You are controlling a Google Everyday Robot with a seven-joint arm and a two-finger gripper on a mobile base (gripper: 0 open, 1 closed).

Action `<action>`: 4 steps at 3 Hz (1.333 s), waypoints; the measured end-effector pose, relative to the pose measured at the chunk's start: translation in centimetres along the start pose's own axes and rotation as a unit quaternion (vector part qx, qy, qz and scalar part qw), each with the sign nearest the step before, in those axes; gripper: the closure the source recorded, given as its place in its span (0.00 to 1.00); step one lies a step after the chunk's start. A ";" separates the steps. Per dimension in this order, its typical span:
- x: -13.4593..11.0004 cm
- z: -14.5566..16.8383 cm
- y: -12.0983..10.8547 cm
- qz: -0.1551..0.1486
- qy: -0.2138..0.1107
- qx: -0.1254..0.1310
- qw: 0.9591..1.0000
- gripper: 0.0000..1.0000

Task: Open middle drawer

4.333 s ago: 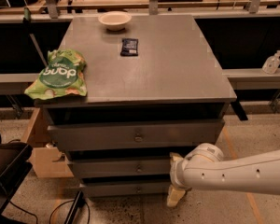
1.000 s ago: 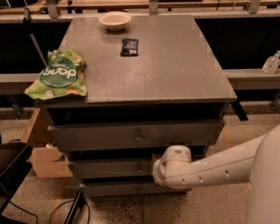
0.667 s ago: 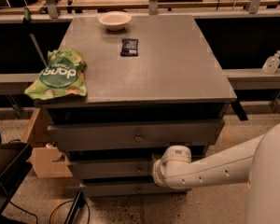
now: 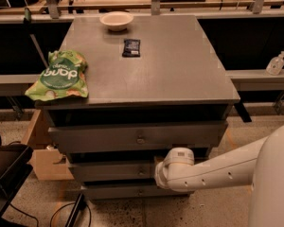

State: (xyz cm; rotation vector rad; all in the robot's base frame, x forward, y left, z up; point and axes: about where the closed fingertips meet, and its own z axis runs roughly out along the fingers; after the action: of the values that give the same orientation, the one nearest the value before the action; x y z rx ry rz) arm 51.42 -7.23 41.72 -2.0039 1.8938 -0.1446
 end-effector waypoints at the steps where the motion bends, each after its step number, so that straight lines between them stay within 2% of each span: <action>1: 0.0 0.0 0.0 0.000 0.000 0.000 1.000 1.00; 2: 0.0 0.0 0.0 0.000 0.000 0.000 1.000 0.82; 4: 0.0 0.0 0.0 0.000 0.000 0.000 1.000 0.34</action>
Offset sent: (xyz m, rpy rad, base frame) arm 0.0000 0.0000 0.0000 0.0000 0.0001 0.0001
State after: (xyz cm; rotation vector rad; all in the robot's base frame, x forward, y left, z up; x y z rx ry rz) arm 51.41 -7.22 41.71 -2.0042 1.8937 -0.1443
